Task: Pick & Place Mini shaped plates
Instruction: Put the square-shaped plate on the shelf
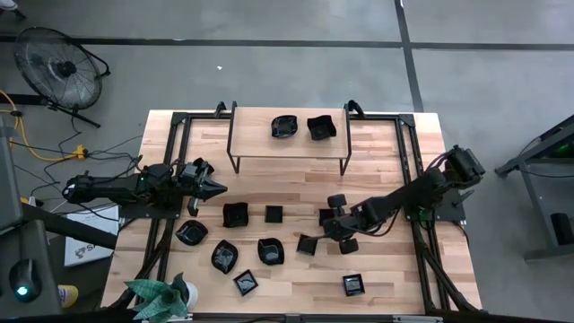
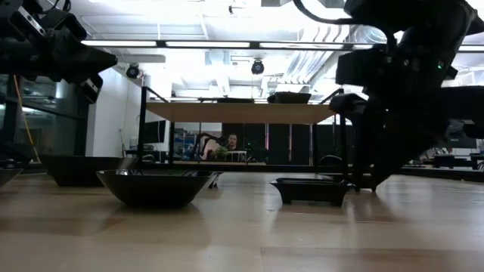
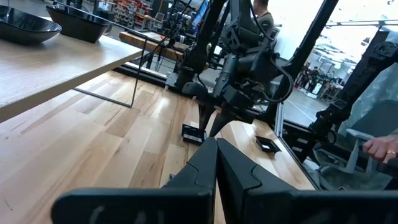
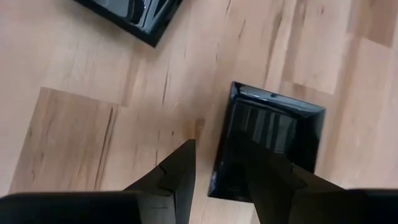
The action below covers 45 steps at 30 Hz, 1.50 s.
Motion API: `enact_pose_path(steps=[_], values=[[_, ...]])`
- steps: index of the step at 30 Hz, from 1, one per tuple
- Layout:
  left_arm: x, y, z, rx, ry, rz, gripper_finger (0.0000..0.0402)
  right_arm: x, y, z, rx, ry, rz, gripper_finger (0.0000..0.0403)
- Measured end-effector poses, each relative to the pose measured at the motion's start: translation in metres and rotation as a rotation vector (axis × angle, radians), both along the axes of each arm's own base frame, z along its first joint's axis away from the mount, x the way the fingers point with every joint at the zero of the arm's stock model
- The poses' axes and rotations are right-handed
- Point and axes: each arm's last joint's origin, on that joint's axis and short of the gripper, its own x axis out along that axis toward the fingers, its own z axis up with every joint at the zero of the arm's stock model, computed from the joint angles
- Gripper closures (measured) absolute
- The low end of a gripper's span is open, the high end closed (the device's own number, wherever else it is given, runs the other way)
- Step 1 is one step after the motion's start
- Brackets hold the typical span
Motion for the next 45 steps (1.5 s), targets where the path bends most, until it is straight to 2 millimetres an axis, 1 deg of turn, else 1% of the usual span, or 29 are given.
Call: enact_pose_path(steps=[11, 19, 25, 29, 41, 45], values=[[0.0, 0.0, 0.0, 0.0, 0.0, 0.0, 0.04, 0.001, -0.002, 0.0, -0.021, -0.014, -0.013, 0.0277], [0.0, 0.0, 0.0, 0.0, 0.0, 0.0, 0.04, 0.003, -0.001, -0.008, -0.022, 0.004, -0.008, 0.0277], [0.0, 0.0, 0.0, 0.0, 0.0, 0.0, 0.04, 0.003, -0.001, -0.009, -0.025, -0.005, -0.013, 0.028], [0.0, 0.0, 0.0, 0.0, 0.0, 0.0, 0.04, 0.003, -0.001, -0.009, -0.029, -0.003, -0.011, 0.03], [0.0, 0.0, 0.0, 0.0, 0.0, 0.0, 0.04, 0.004, -0.002, -0.012, -0.048, -0.006, -0.03, 0.0393], [0.0, 0.0, 0.0, 0.0, 0.0, 0.0, 0.04, 0.004, -0.002, -0.011, -0.05, -0.008, -0.031, 0.0398]])
